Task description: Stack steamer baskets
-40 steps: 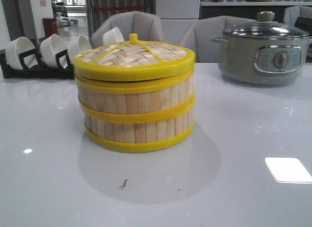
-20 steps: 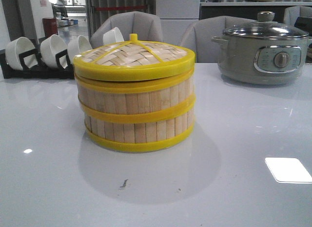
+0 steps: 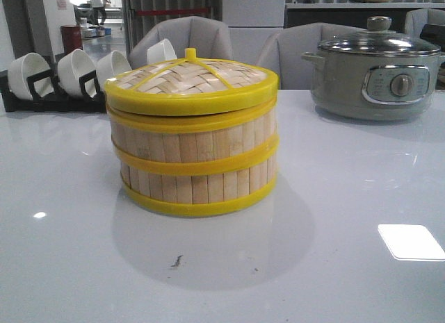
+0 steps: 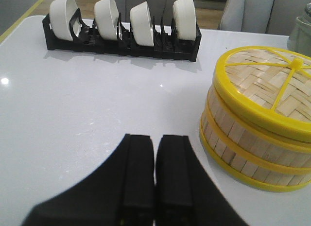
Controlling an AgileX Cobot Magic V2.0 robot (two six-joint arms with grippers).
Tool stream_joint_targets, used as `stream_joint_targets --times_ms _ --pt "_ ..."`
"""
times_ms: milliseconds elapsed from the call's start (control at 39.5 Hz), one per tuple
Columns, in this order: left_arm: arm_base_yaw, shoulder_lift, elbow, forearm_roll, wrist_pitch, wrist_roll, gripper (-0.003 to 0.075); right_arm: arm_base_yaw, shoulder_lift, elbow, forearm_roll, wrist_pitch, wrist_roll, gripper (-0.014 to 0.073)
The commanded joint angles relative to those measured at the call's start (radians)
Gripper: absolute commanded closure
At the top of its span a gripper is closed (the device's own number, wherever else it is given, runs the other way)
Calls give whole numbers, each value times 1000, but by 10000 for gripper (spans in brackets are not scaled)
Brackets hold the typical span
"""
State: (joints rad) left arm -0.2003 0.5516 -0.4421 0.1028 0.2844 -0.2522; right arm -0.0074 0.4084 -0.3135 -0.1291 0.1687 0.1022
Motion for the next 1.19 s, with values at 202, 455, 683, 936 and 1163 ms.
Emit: stream_joint_targets --times_ms 202,455,683,936,1163 --pt "0 5 -29 -7 -83 -7 634 -6 -62 10 -11 -120 -9 575" --pt "0 5 -29 -7 -83 -7 634 -6 -62 10 -11 -131 -9 547" --pt "0 5 -29 -7 -83 -7 634 -6 -62 10 -11 -131 -9 547" --pt "0 5 -29 -7 -83 -7 634 -6 -62 10 -11 -131 -9 547" --pt "0 5 -29 -7 -83 -7 634 -6 -62 10 -11 -131 -9 547"
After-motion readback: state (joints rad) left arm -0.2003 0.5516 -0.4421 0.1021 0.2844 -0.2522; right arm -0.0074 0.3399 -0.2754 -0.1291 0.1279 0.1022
